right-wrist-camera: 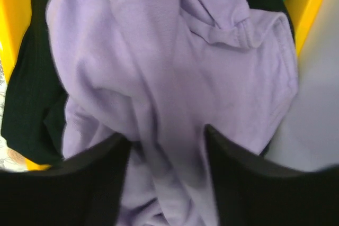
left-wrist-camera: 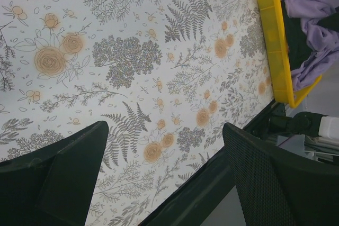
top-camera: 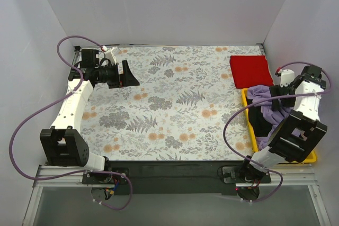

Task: Fold and stack the t-shirts
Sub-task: Grab the tshirt from the pile, then move the tshirt to the center of the board

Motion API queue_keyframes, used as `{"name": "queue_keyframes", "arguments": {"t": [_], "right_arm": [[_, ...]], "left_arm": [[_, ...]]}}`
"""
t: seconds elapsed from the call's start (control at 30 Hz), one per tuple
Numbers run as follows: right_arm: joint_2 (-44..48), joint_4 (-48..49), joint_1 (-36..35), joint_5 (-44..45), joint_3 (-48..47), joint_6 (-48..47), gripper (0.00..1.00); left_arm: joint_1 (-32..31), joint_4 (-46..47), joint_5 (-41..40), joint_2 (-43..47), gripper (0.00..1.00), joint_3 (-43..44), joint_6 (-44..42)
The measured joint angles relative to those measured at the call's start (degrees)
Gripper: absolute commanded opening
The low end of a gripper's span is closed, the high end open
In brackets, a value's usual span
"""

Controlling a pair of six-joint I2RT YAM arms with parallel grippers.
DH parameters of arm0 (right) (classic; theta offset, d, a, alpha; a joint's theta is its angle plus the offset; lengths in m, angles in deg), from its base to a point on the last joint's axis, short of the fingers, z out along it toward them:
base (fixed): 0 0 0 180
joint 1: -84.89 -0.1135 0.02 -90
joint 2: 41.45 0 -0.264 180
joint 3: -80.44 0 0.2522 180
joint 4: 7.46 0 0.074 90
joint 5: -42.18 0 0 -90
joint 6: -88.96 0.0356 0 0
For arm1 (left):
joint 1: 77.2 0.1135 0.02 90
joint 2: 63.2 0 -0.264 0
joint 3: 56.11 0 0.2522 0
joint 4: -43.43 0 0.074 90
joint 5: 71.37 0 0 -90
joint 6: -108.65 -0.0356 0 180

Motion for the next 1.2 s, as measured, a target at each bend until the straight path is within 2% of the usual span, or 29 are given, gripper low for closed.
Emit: {"name": "queue_keyframes", "arguments": {"t": [0.03, 0.07, 0.13, 0.3, 0.43, 0.67, 0.93, 1.07, 1.13, 1.2], "right_arm": [[-0.3, 0.0, 0.0, -0.1, 0.0, -0.3, 0.46], [-0.5, -0.1, 0.0, -0.3, 0.0, -0.1, 0.24], [-0.6, -0.2, 0.1, -0.5, 0.0, -0.4, 0.02], [0.9, -0.8, 0.3, -0.7, -1.3, 0.0, 0.01], [5.5, -2.3, 0.4, -1.1, -6.2, 0.1, 0.01], [13.8, -3.3, 0.4, -5.9, -22.9, 3.7, 0.01], [13.0, -2.8, 0.3, -17.7, -43.2, 12.4, 0.01], [11.1, 1.8, -0.5, -25.8, -49.4, 19.3, 0.01], [10.6, 5.4, -2.5, -28.9, -49.2, 22.9, 0.01], [10.6, 10.0, -7.8, -29.8, -46.3, 25.6, 0.01]], "left_arm": [[0.0, 0.0, 0.0, 0.0, 0.89, 0.0, 0.0], [0.0, 0.0, 0.0, 0.0, 0.89, 0.0, 0.0], [0.0, 0.0, 0.0, 0.0, 0.89, 0.0, 0.0], [0.0, 0.0, 0.0, 0.0, 0.89, 0.0, -0.2], [0.0, 0.0, 0.0, 0.0, 0.89, 0.0, -0.2], [0.0, 0.0, 1.0, 0.0, 0.89, 0.3, -0.2], [0.0, 1.4, 2.2, 0.0, 0.89, 1.2, 1.2], [0.5, 2.4, 3.1, 0.0, 0.89, 1.2, 2.8], [1.7, 3.1, 5.2, 0.0, 0.89, 1.3, 3.9], [3.5, 4.2, 7.7, -0.2, 0.89, 1.3, 5.7]]}}
